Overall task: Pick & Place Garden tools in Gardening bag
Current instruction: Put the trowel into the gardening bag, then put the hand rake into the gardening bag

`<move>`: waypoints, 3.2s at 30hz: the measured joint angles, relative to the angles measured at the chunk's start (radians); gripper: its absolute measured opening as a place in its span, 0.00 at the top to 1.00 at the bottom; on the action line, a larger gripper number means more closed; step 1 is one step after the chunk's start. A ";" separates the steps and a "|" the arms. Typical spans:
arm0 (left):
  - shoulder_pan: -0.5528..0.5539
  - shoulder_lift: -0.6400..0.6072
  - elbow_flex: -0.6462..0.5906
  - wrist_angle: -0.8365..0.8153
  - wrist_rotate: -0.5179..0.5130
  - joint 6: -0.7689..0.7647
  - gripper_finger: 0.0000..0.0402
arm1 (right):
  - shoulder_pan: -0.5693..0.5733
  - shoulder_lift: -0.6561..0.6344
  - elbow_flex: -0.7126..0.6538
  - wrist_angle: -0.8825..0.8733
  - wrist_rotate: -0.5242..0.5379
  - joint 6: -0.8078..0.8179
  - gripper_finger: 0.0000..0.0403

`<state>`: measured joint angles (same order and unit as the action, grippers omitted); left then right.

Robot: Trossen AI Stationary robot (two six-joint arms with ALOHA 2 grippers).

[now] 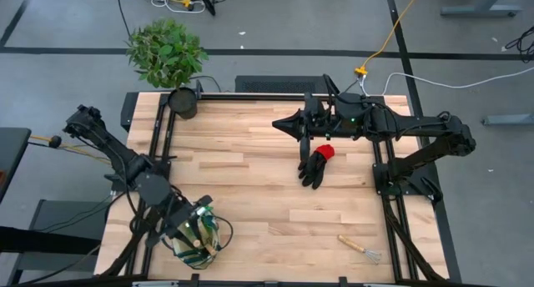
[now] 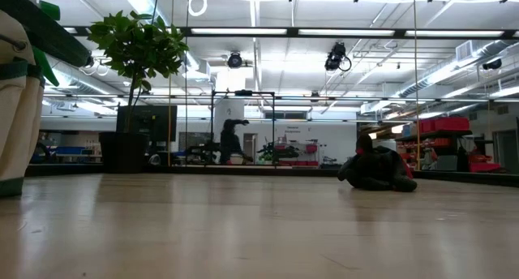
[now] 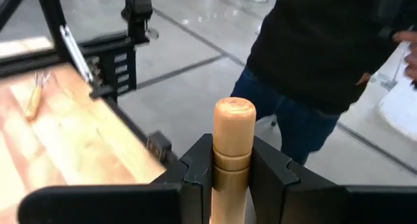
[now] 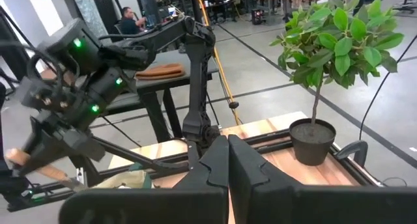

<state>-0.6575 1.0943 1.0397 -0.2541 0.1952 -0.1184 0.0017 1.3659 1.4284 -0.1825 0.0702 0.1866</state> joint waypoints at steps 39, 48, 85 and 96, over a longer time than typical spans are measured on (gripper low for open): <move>-0.007 -0.008 -0.427 0.385 -0.068 -0.133 0.71 | 0.003 0.000 0.000 -0.006 0.001 0.084 1.00; 0.008 -0.008 -0.425 0.382 -0.080 -0.146 0.70 | 0.003 0.000 0.000 -0.007 0.001 0.054 1.00; 0.449 -0.240 -0.308 0.380 -0.138 -0.079 0.49 | 0.005 -0.012 0.000 -0.220 0.001 -0.042 0.63; 0.505 -0.240 -0.090 0.022 -0.299 0.041 0.48 | 0.045 -0.053 0.001 -0.521 0.001 -0.048 0.60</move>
<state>-0.1526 0.8547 0.9492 -0.2324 -0.1042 -0.0770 0.0464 1.3125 1.4292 -0.7038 0.0714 0.1389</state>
